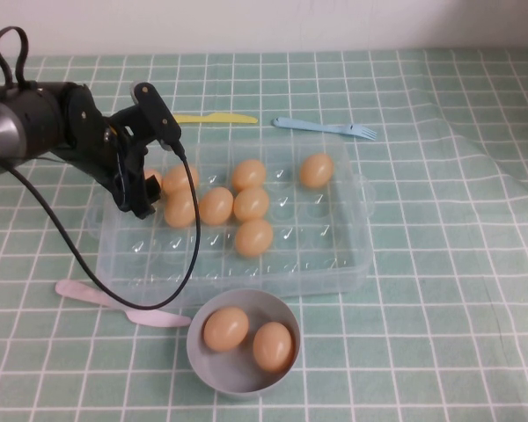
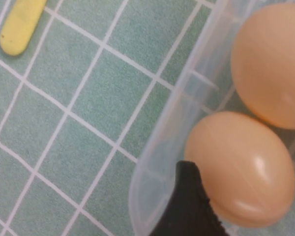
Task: Take an egg out of the egg box
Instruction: Pick up the egg from the plastic box
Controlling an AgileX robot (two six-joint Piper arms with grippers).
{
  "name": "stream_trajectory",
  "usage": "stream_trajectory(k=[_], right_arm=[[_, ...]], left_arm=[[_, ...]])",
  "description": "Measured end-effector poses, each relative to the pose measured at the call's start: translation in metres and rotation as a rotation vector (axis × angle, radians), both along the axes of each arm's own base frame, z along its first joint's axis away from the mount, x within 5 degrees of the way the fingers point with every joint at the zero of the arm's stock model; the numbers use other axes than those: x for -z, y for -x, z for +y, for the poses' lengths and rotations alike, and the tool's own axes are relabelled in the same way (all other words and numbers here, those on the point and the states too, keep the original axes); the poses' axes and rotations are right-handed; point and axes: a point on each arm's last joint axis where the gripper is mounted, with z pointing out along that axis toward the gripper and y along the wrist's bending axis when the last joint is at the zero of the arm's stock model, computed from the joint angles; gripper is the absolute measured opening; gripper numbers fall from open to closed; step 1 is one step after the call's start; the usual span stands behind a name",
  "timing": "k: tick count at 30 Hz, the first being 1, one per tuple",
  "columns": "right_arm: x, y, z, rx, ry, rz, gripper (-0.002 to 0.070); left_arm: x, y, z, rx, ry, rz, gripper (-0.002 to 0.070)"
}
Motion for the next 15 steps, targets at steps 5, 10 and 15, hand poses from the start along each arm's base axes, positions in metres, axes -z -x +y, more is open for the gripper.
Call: stream_trajectory(k=[5,10,15], right_arm=[[0.0000,0.0000,0.0000,0.000,0.000,0.000,-0.0017],[0.0000,0.0000,0.0000,0.000,0.000,0.000,-0.0017],[0.0000,0.0000,0.0000,0.000,0.000,0.000,-0.0017]], left_arm=[[-0.0014,-0.0025,-0.0005,-0.002,0.007,-0.032,0.0452],[-0.0016,-0.0027,-0.0005,-0.002,0.007,-0.034,0.0452],[-0.0016,-0.0026,-0.0008,-0.005,0.013,-0.033,0.0452]])
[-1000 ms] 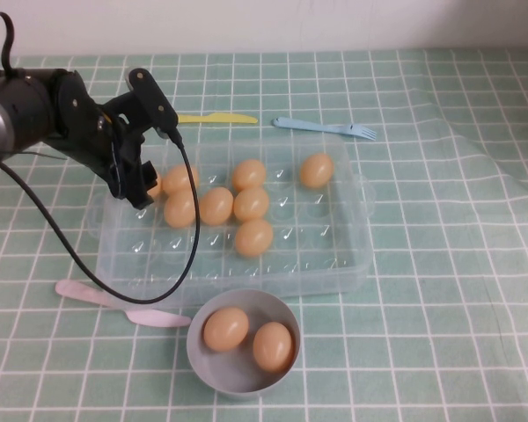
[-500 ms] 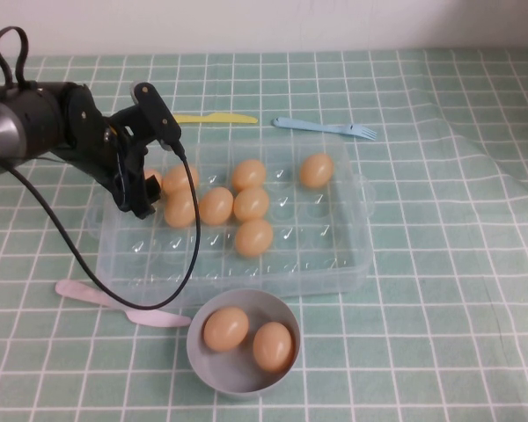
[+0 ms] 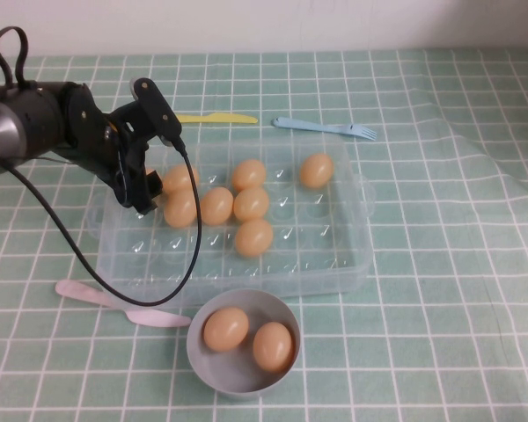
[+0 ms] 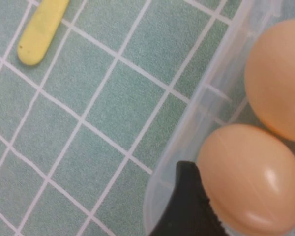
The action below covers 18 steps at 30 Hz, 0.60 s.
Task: Take an egg out of the egg box
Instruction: Pick up the egg from the plastic box
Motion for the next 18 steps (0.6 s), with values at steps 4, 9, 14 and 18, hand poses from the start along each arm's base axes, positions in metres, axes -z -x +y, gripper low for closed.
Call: stream_trajectory(k=[4,9,14,18], right_arm=[[0.000,0.000,0.000,0.000,0.000,0.000,-0.0017],[0.000,0.000,0.000,0.000,0.000,0.000,-0.0017],[0.000,0.000,0.000,0.000,0.000,0.000,-0.0017],[0.000,0.000,0.000,0.000,0.000,0.000,-0.0017]], left_arm=[[0.000,0.000,0.000,0.000,0.000,0.000,0.0452],[0.001,0.000,0.000,-0.001,0.001,0.003,0.0452],[0.011,-0.002,0.000,-0.001,-0.004,0.024,0.0452],[0.012,-0.002,-0.001,-0.001,-0.005,0.026,0.0452]])
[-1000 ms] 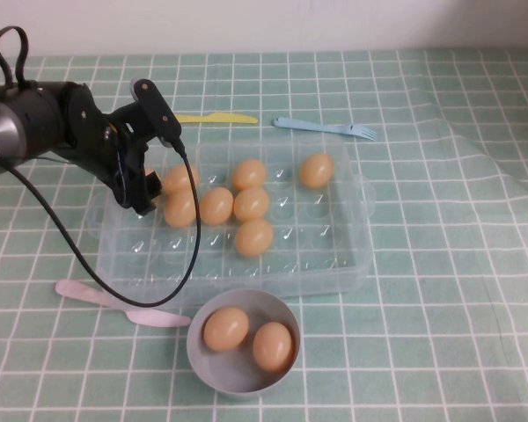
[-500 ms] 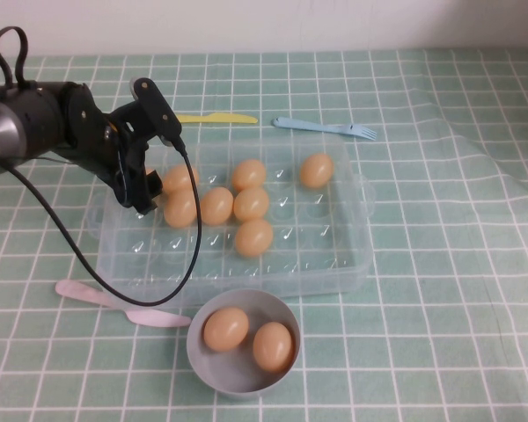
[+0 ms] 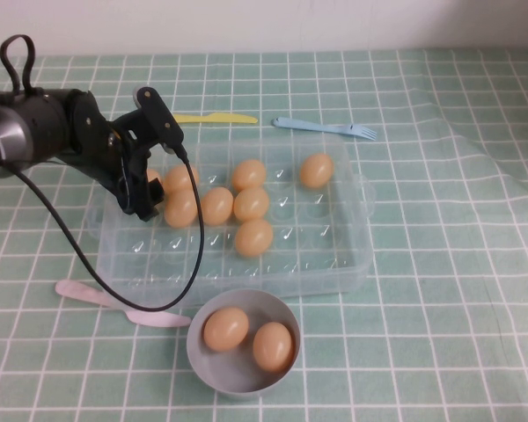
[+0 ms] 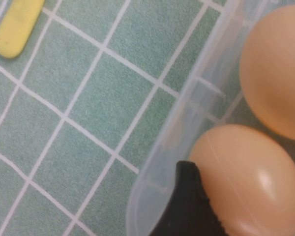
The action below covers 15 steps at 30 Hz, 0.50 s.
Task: Take an egg out of the egg box
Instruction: Pick up the egg from the plastic box
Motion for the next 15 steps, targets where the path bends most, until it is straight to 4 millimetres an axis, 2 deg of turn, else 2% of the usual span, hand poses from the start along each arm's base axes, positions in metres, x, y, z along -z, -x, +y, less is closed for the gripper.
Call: stream_trajectory(k=[11,15], right_arm=[[0.0000,0.0000,0.0000,0.000,0.000,0.000,-0.0017],[0.0000,0.0000,0.0000,0.000,0.000,0.000,-0.0017]], left_arm=[[0.0013,-0.0030,-0.0006,-0.004,0.008,-0.026,0.0451],[0.0012,-0.0032,-0.0007,-0.004,0.009,-0.029,0.0414]])
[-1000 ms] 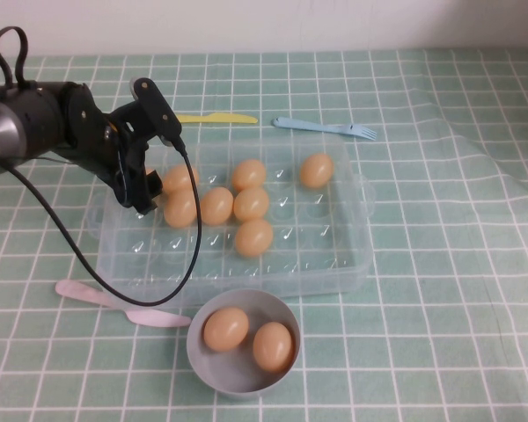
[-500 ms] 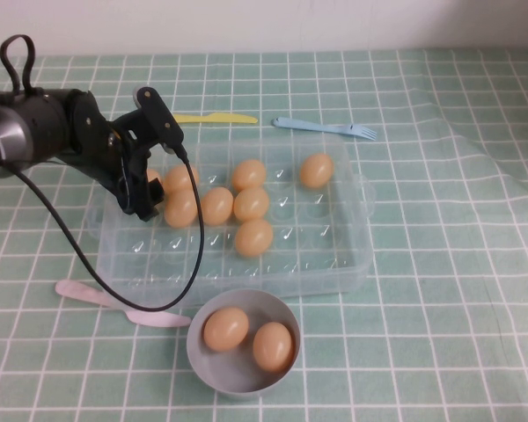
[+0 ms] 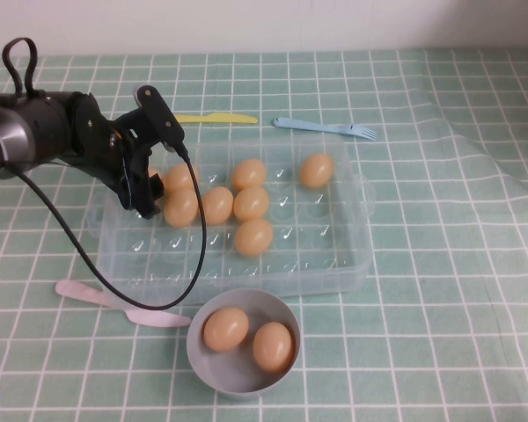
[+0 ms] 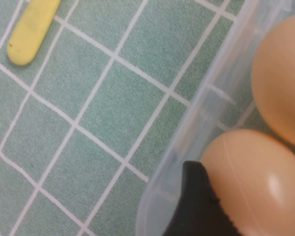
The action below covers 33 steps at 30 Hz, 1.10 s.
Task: Take an egg out of the egg box
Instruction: Pick up the egg from the plastic box
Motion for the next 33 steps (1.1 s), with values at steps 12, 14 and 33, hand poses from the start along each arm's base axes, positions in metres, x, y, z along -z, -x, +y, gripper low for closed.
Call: stream_trajectory(k=[12,14,33], right_arm=[[0.000,0.000,0.000,0.000,0.000,0.000,-0.0017],[0.000,0.000,0.000,0.000,0.000,0.000,-0.0017],[0.000,0.000,0.000,0.000,0.000,0.000,-0.0017]], left_arm=[[0.000,0.000,0.000,0.000,0.000,0.000,0.0347],[0.000,0.000,0.000,0.000,0.000,0.000,0.0346],[-0.046,0.017,0.004,0.005,0.008,-0.023,0.0346]])
